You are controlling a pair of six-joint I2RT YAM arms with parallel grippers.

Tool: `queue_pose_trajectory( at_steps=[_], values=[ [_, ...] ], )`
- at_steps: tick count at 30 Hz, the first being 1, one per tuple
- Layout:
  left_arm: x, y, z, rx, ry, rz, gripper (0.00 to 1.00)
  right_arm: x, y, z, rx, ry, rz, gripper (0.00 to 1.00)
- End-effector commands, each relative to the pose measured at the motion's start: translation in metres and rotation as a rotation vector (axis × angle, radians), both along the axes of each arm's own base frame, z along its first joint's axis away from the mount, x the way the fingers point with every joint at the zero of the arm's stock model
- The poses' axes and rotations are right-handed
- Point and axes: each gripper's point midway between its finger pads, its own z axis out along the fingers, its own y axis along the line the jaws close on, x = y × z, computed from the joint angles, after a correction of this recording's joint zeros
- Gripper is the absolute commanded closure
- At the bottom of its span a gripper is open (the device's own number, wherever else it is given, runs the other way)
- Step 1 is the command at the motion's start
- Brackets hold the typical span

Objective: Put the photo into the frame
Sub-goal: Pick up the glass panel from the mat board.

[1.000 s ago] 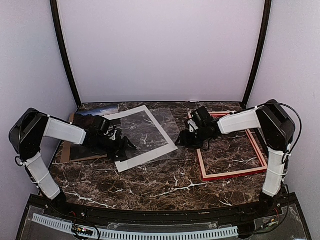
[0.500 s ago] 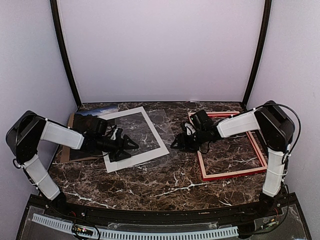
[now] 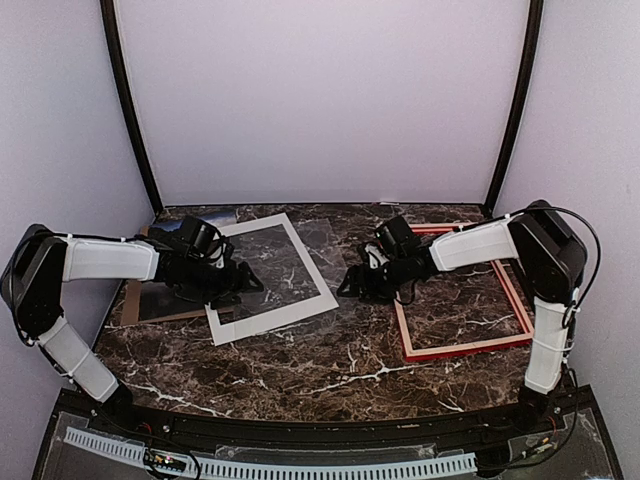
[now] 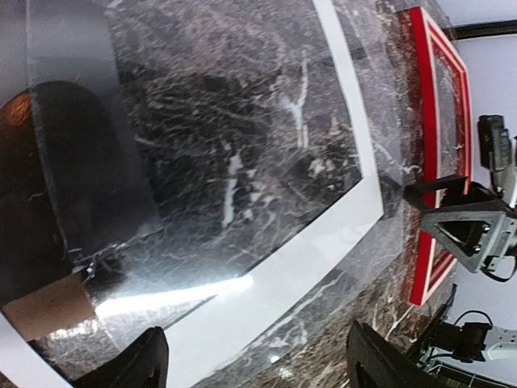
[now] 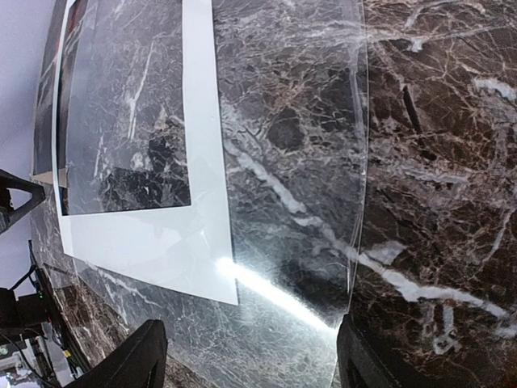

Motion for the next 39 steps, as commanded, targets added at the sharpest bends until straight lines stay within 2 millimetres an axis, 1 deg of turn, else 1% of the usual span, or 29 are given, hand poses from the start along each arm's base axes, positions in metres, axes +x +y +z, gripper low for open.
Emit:
queue_pose_trajectory(
  at_steps=[1, 5, 9, 15, 20, 25, 26, 31, 32, 33, 34, 35, 36, 37, 38, 39],
  values=[
    [-0.023, 0.022, -0.025, 0.137, 0.096, -0.016, 0.21, -0.015, -0.028, -0.045, -0.198, 0.093, -0.021, 0.25],
    [-0.024, 0.023, -0.03, 0.143, 0.113, -0.014, 0.21, -0.011, -0.029, -0.05, -0.224, 0.084, -0.025, 0.25],
    [-0.025, 0.024, -0.037, 0.151, 0.123, -0.01, 0.21, -0.011, -0.029, -0.059, -0.238, 0.091, -0.021, 0.25],
    [-0.025, 0.032, -0.047, 0.195, 0.135, 0.012, 0.21, -0.018, -0.019, -0.067, -0.23, 0.109, 0.007, 0.25],
    [-0.026, 0.039, -0.055, 0.233, 0.139, 0.03, 0.21, -0.019, -0.014, -0.071, -0.225, 0.117, 0.017, 0.25],
    [-0.027, 0.036, -0.062, 0.22, 0.151, 0.03, 0.21, -0.022, -0.011, -0.075, -0.218, 0.128, 0.026, 0.25],
    [-0.029, 0.035, -0.064, 0.209, 0.163, 0.028, 0.21, -0.023, -0.011, -0.076, -0.215, 0.132, 0.026, 0.25],
    [-0.032, 0.026, -0.063, 0.123, 0.161, 0.03, 0.21, -0.029, -0.01, -0.081, -0.191, 0.156, 0.028, 0.27],
    [-0.03, 0.021, -0.058, 0.083, 0.151, 0.025, 0.21, -0.031, -0.01, -0.082, -0.188, 0.159, 0.028, 0.27],
    [-0.032, 0.021, -0.058, 0.066, 0.148, 0.027, 0.21, -0.032, -0.01, -0.083, -0.185, 0.162, 0.029, 0.28],
    [-0.029, 0.016, -0.053, 0.025, 0.132, 0.023, 0.21, -0.033, -0.011, -0.083, -0.184, 0.164, 0.029, 0.28],
    [-0.032, 0.014, -0.05, -0.006, 0.136, 0.022, 0.21, -0.035, -0.011, -0.083, -0.182, 0.166, 0.031, 0.28],
    [-0.028, 0.012, -0.045, -0.03, 0.112, 0.022, 0.21, -0.036, -0.012, -0.084, -0.181, 0.169, 0.029, 0.28],
    [-0.031, 0.012, -0.043, -0.05, 0.117, 0.02, 0.21, -0.037, -0.012, -0.085, -0.179, 0.171, 0.029, 0.29],
    [-0.026, 0.01, -0.038, -0.072, 0.09, 0.017, 0.21, -0.038, -0.012, -0.085, -0.176, 0.171, 0.031, 0.29],
    [-0.027, 0.01, -0.034, -0.09, 0.082, 0.015, 0.21, -0.04, -0.013, -0.086, -0.175, 0.176, 0.031, 0.29]
  ],
)
